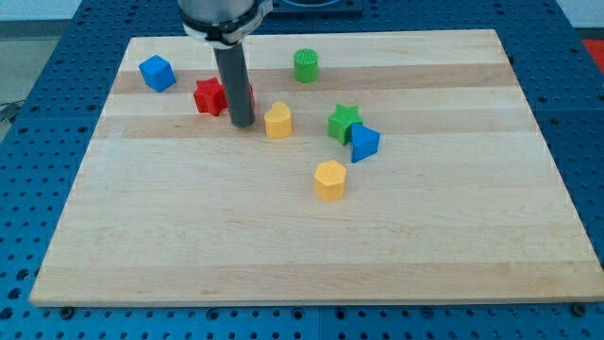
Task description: Place the yellow heart to the bottom left of the green star
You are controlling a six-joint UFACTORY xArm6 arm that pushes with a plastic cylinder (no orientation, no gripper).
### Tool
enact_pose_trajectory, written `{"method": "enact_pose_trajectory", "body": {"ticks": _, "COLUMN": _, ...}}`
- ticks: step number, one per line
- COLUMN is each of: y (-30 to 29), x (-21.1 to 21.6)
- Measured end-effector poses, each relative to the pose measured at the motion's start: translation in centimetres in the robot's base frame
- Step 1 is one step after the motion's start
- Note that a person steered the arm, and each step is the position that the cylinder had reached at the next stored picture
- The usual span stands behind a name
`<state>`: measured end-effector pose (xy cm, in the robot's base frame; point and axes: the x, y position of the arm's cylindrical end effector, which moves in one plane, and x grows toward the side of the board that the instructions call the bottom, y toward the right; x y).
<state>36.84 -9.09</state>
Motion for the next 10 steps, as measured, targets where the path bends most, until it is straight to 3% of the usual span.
{"method": "enact_pose_trajectory", "body": {"ticks": 1, "y": 4.1, "x": -0.3}}
{"method": "enact_pose_trajectory", "body": {"ticks": 3, "y": 1.3, "x": 4.6}}
{"method": "enact_pose_trajectory", "body": {"ticks": 5, "y": 3.3, "x": 4.9}}
{"method": "enact_pose_trajectory", "body": {"ticks": 9, "y": 9.1, "x": 0.1}}
{"method": "enact_pose_trajectory", "body": {"ticks": 10, "y": 9.2, "x": 1.7}}
